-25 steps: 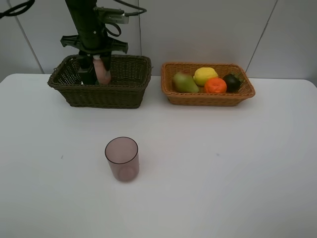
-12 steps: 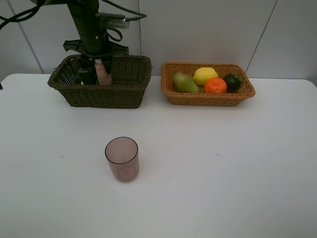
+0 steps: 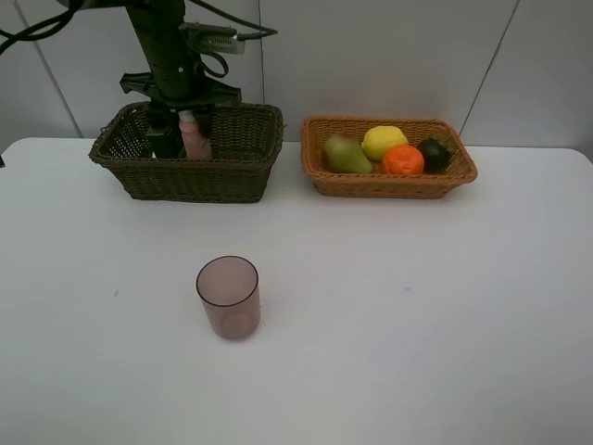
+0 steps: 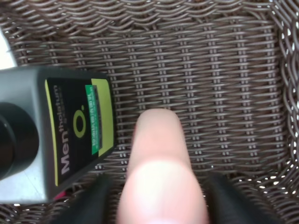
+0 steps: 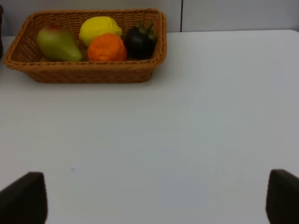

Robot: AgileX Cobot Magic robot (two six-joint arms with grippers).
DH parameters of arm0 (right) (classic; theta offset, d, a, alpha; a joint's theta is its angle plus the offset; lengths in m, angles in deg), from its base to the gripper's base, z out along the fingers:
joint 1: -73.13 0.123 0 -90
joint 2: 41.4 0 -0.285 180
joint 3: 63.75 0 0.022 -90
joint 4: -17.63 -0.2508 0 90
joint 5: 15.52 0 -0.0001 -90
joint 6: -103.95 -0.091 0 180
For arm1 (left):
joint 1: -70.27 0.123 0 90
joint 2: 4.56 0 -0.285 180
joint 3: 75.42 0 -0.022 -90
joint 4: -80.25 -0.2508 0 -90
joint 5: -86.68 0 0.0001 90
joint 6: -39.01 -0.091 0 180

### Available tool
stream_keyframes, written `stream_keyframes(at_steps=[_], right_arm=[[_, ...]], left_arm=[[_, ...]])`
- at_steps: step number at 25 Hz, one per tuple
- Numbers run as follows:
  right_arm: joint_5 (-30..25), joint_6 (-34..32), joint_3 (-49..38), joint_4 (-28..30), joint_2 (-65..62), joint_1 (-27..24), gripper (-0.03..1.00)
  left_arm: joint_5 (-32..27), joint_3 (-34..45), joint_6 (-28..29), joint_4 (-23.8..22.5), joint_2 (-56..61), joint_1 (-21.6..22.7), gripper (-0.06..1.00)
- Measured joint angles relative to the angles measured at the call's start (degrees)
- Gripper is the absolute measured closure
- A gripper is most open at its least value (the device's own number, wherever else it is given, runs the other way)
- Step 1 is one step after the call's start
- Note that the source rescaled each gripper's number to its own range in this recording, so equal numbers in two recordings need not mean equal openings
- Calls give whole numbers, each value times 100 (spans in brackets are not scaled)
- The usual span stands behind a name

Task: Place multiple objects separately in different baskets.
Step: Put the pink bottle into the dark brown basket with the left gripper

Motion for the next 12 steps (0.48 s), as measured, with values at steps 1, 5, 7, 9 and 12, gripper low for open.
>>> stream_keyframes(at_steps=[1, 5, 7, 9, 12], right_arm=[[0, 0, 0, 0, 0, 0, -3], [0, 0, 0, 0, 0, 0, -3], [0, 0, 0, 0, 0, 0, -3], [0, 0, 0, 0, 0, 0, -3], [0, 0, 0, 0, 0, 0, -3]], left_arm=[[0, 0, 20, 12, 0, 0, 17], [0, 0, 165, 66, 0, 0, -3], [0, 0, 195, 107, 0, 0, -5], [0, 0, 200, 141, 0, 0, -5], [0, 0, 201, 191, 0, 0, -6]])
